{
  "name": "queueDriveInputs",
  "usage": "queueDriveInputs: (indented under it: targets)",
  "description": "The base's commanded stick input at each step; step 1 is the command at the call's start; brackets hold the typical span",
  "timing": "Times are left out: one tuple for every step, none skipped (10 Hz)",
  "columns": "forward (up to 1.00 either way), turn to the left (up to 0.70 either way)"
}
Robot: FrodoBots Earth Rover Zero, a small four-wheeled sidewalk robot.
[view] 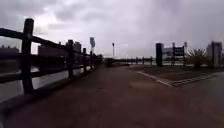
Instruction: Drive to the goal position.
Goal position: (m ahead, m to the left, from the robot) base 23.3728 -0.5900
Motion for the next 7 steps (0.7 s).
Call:
queueDriveInputs:
  targets:
    - [1.0, 0.0]
    - [1.0, 0.0]
    - [1.0, 0.0]
    - [1.0, 0.0]
    - [1.0, 0.0]
    - [1.0, 0.0]
    - [1.0, 0.0]
